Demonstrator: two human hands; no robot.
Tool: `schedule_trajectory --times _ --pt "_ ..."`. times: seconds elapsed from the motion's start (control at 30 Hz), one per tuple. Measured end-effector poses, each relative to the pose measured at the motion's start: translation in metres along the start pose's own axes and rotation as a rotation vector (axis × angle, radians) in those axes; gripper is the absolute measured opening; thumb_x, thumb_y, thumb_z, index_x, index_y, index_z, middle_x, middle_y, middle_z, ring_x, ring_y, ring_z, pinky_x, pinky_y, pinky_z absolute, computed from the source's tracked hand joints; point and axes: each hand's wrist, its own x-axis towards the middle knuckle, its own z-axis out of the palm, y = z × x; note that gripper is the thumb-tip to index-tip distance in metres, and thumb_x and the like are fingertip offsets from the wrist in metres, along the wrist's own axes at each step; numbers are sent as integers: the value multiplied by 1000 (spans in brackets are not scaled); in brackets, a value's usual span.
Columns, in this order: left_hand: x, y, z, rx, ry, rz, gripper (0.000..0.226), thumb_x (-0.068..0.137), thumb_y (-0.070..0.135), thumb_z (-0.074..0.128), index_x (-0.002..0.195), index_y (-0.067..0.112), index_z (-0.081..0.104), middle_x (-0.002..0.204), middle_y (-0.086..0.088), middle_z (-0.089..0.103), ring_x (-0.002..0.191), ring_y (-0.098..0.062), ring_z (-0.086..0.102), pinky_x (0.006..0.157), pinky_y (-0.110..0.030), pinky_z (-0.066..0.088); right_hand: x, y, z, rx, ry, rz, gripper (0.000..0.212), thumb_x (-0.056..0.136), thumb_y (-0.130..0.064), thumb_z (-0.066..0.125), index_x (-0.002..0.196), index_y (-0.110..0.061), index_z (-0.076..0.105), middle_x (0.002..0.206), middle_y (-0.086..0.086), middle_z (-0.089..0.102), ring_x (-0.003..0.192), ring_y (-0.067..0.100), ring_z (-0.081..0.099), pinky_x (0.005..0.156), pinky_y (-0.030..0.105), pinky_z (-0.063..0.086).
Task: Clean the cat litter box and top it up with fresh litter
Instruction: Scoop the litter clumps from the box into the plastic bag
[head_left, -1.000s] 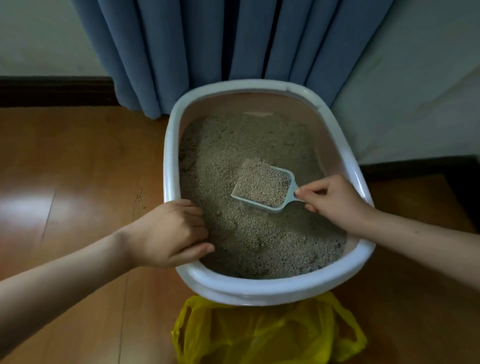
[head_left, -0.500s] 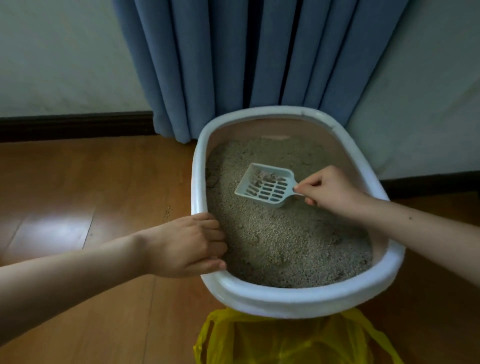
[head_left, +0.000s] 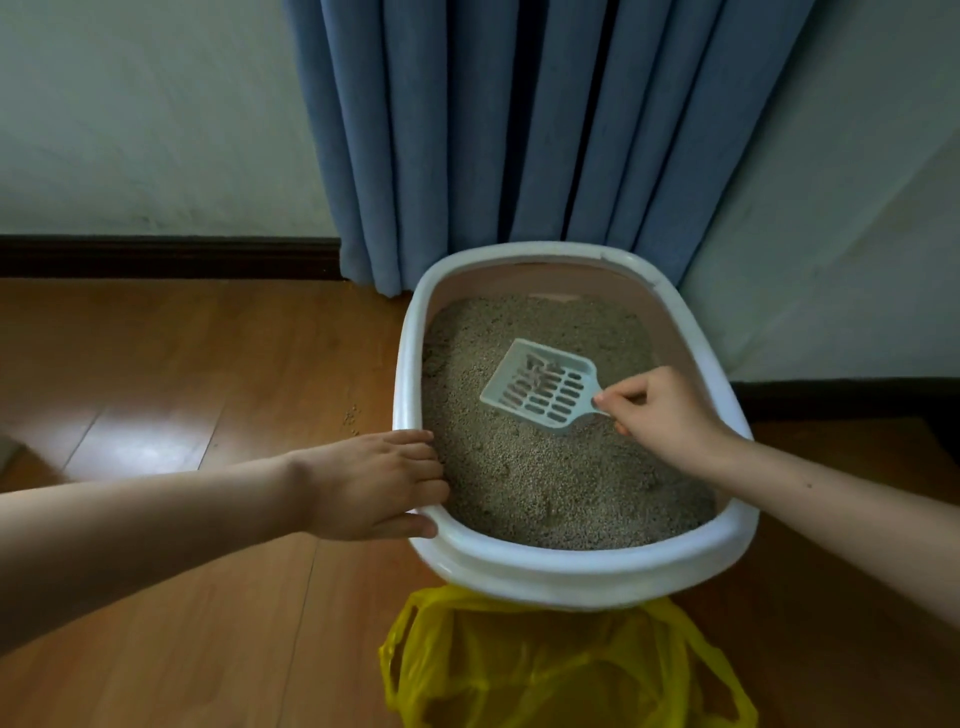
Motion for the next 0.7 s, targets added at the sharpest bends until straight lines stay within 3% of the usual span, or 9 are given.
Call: schedule_trajectory --times 0.07,0.17,0.27,0.43,0.57,0.7 --pt "1 0 -1 -4 -7 -9 31 102 49 38 99 23 56 96 4 59 99 -20 55 113 -36 25 0 2 -4 -6 -5 21 31 93 -22 61 68 -7 74 55 14 60 48 20 46 52 30 37" --pt "3 0 -1 -39 -10 -2 31 101 48 41 95 22 56 93 3 58 95 -22 53 111 -35 29 -5 4 -3 14 8 26 36 93 -21 61 65 -1 70 50 8 57 45 16 44 52 29 37" --pt "3 0 0 -55 -2 0 29 99 46 44 95 21 57 92 2 58 94 -23 53 110 -38 32 -10 4 1 3 3 28 37 93 -21 61 59 -8 69 45 -2 55 40 8 44 51 25 39" --pt "1 5 6 -72 59 -16 27 97 45 45 101 21 58 92 2 59 96 -22 54 113 -41 29 -18 5 -2 29 -16 30 27 93 -19 60 72 -10 74 46 -4 57 36 0 43 43 15 35" --pt "-1 8 8 -78 87 -29 29 98 41 41 103 20 60 93 2 60 95 -23 56 113 -43 28 -36 8 -7 72 -7 37 16 92 -18 62 84 -14 76 51 -2 60 42 1 48 46 16 40" --pt "-2 23 7 -125 136 8 32 101 31 35 105 11 60 100 -6 59 93 -28 56 95 -42 43 -64 0 -19 113 0 -7 10 90 -19 64 89 -21 73 51 -3 62 46 -1 53 47 11 44"
